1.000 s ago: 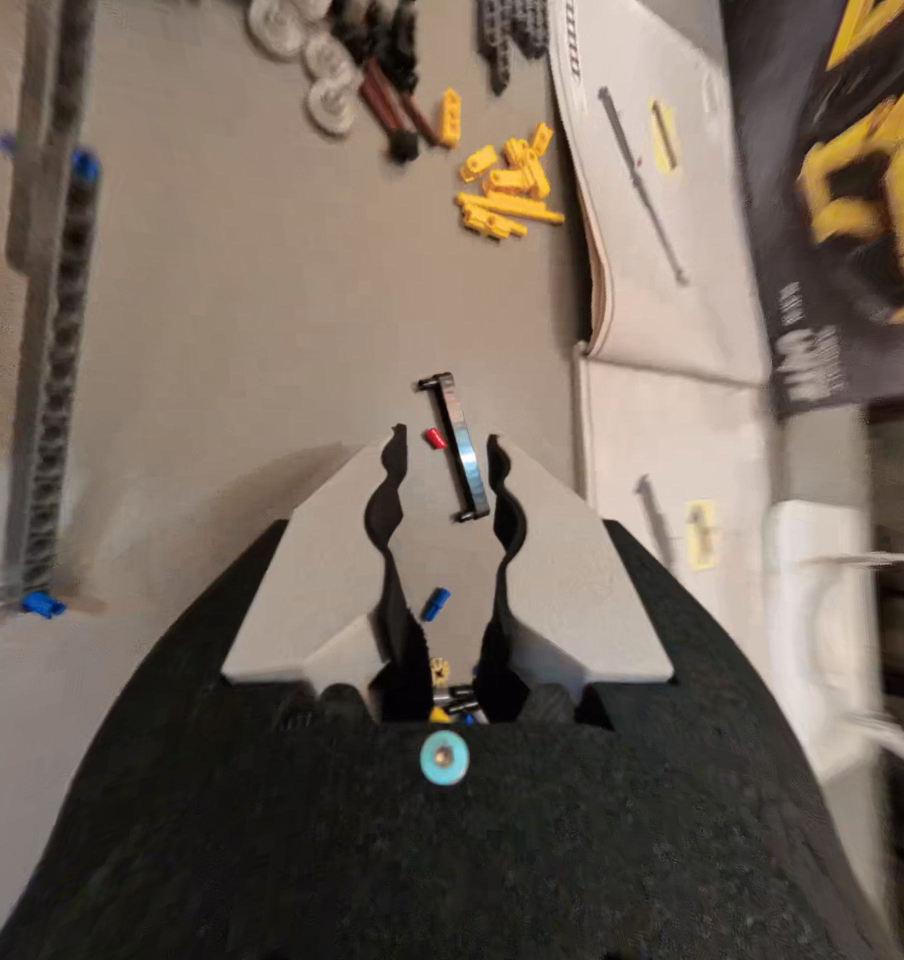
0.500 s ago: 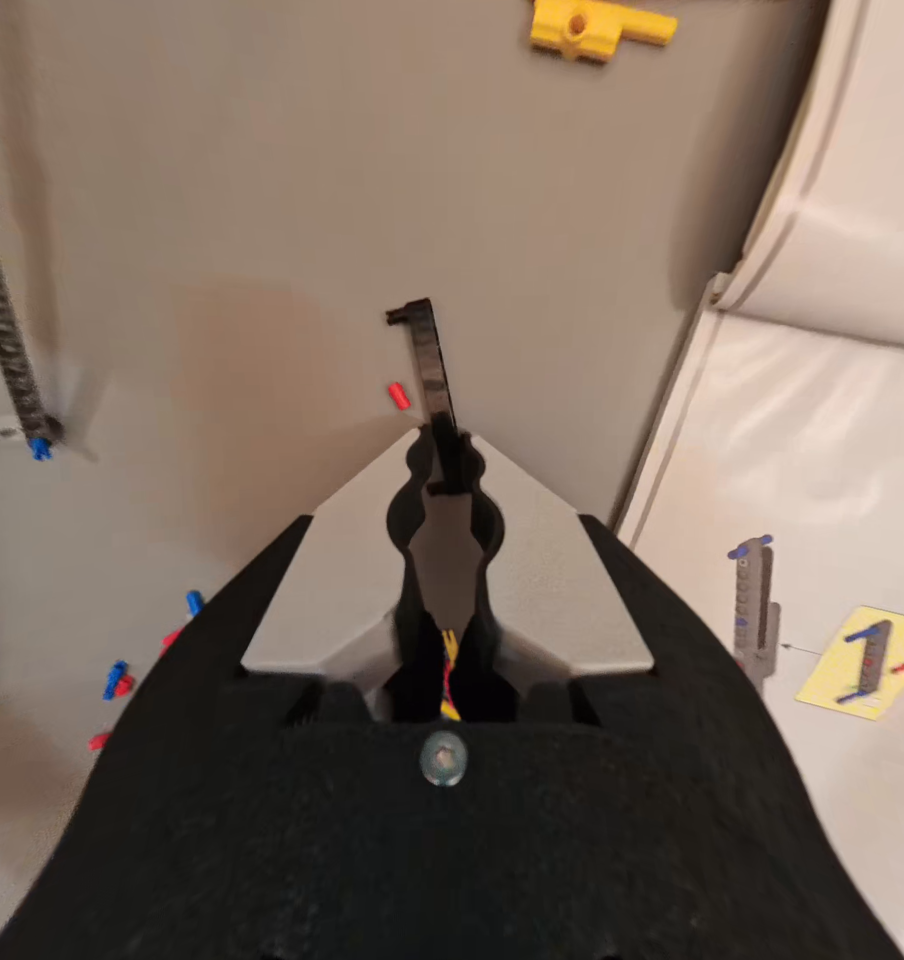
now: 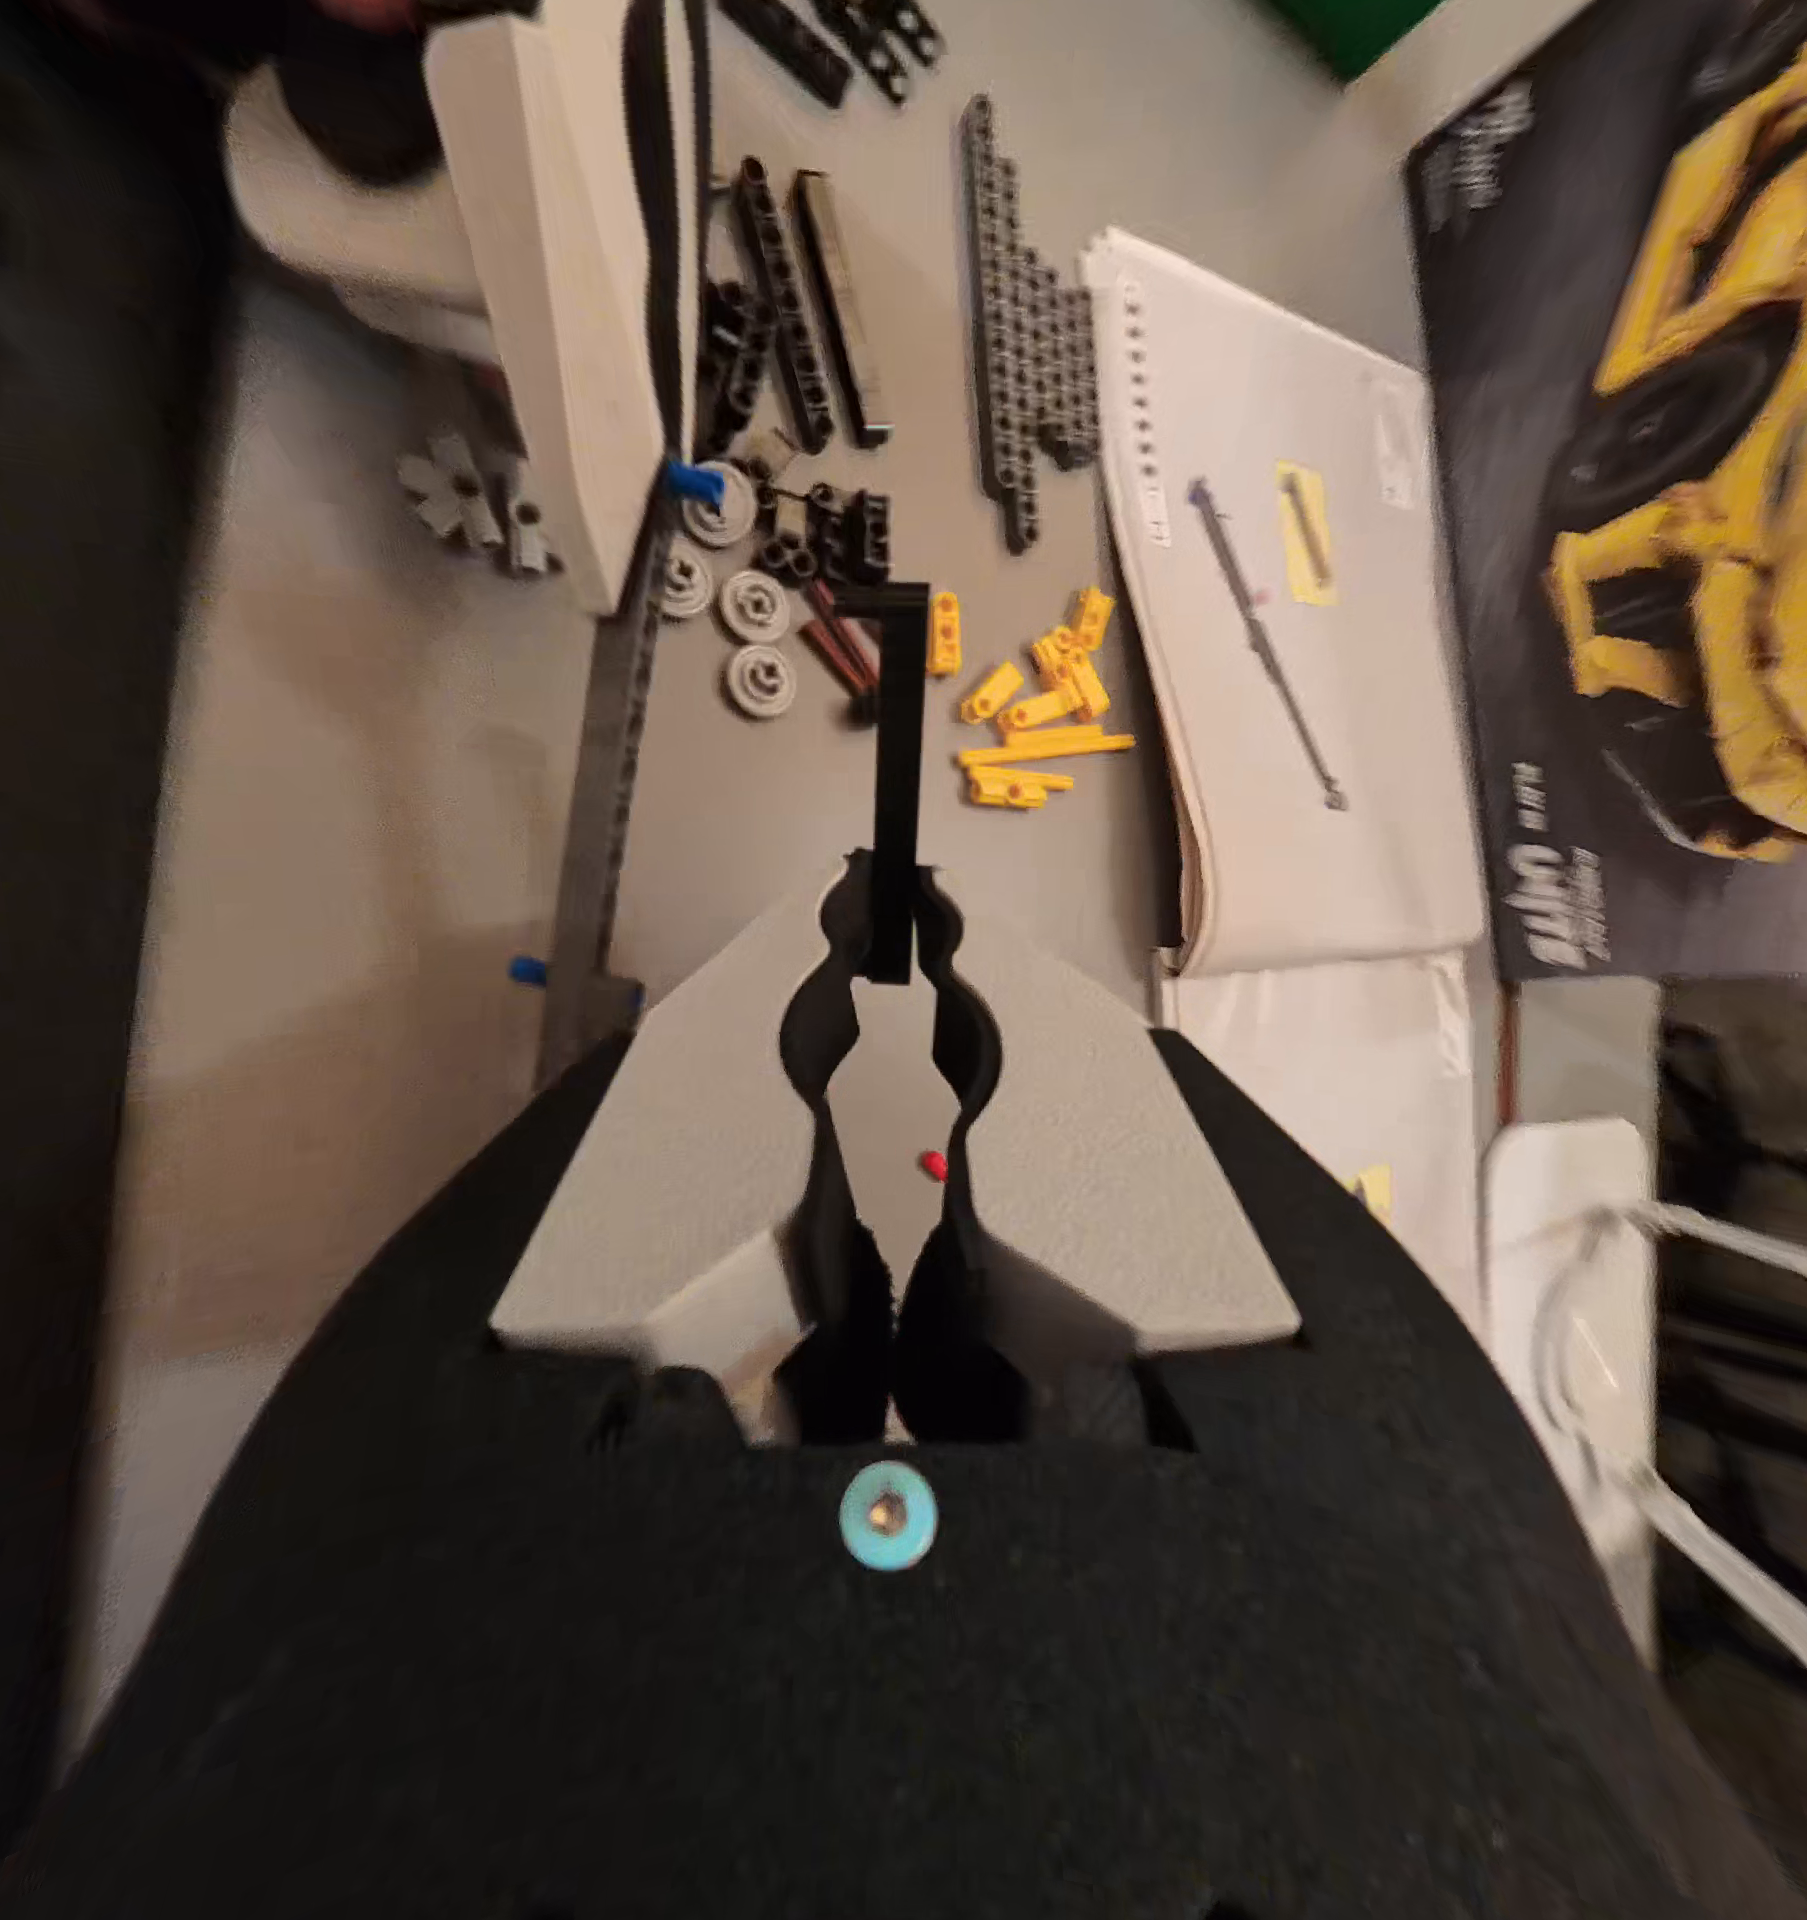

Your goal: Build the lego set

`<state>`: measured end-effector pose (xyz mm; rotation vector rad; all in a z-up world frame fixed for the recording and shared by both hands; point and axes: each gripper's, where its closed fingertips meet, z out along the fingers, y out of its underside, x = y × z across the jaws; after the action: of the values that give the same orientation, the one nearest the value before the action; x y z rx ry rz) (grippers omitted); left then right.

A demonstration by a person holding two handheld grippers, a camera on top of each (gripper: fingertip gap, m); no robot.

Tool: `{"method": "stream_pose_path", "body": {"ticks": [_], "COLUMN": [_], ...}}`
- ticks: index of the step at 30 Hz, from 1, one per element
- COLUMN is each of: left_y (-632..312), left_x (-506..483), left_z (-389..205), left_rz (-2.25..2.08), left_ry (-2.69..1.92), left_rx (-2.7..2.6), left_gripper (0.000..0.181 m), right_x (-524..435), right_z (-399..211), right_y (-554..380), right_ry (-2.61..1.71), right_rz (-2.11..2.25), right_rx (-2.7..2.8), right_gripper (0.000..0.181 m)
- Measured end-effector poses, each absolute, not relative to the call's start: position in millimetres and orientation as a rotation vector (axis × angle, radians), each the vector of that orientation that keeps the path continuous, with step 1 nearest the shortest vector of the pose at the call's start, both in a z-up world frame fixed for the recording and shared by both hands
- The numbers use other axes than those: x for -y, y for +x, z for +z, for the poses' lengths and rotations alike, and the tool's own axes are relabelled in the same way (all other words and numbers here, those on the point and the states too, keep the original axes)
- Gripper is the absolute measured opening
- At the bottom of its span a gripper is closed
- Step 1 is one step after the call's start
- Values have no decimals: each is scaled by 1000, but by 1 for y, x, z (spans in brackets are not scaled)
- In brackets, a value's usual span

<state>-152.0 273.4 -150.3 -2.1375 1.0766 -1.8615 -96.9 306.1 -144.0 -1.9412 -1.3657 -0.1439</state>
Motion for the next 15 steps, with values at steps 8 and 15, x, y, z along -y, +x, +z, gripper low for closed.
{"method": "stream_pose_path", "body": {"ticks": [8,15], "left_y": [-153,-153], "left_x": [-271,-271], "left_z": [-150,-151], "left_rz": [-1859,-1843], "left_ry": [-2120,-2128], "left_rx": [-1098,-1101], "left_gripper": [6,6], "right_x": [-281,-278], "right_z": [-157,-155], "right_y": [-115,-122], "right_ry": [-2024,-1994], "right_rz": [-226,-344], "right_rx": [1178,1224], "right_gripper": [7,7]}}
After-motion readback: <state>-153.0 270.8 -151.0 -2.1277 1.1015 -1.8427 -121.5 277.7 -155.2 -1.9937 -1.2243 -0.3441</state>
